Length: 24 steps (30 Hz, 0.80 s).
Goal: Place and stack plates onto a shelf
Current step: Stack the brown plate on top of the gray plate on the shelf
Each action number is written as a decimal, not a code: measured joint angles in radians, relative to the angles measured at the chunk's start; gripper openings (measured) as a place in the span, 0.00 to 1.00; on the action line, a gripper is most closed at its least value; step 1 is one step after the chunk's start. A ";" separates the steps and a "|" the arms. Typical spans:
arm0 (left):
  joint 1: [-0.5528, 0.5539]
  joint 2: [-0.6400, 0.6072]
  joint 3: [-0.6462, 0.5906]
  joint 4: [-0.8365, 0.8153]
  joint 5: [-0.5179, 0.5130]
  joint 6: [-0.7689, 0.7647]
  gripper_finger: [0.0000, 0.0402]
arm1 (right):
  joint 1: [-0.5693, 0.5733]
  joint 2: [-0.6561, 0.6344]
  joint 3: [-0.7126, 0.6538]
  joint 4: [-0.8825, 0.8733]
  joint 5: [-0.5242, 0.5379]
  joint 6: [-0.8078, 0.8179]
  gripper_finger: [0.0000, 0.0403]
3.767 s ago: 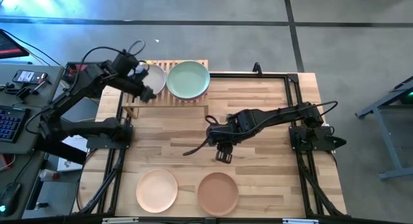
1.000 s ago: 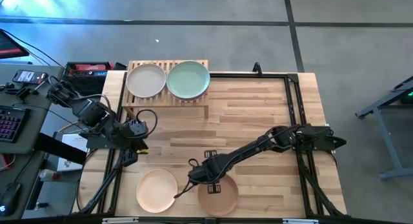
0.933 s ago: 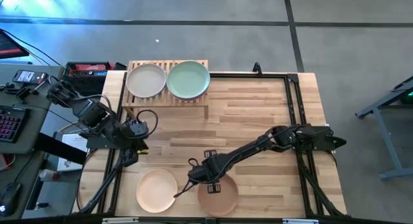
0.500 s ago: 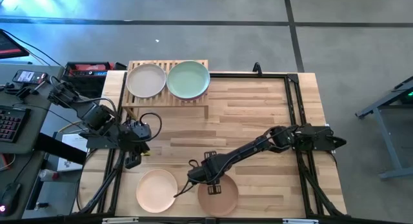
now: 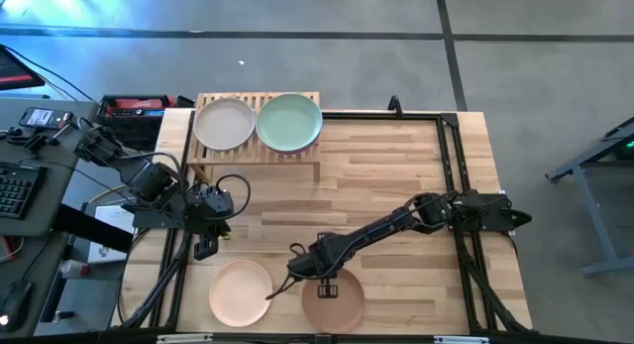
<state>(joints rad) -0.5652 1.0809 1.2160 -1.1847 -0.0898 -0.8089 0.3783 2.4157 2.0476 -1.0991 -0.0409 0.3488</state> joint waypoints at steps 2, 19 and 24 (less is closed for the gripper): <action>0.000 -0.001 0.000 0.000 0.000 0.000 0.21 | 0.000 -0.002 0.000 -0.010 -0.003 0.009 0.01; 0.000 -0.001 0.000 -0.001 -0.002 -0.001 0.21 | -0.014 -0.022 0.003 -0.059 0.018 0.194 0.00; 0.001 -0.001 0.000 0.000 -0.004 -0.001 0.21 | -0.014 -0.032 0.057 -0.087 0.031 0.197 0.00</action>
<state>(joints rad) -0.5644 1.0801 1.2161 -1.1851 -0.0934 -0.8103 0.3641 2.3836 2.1047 -1.1866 -0.0097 0.5454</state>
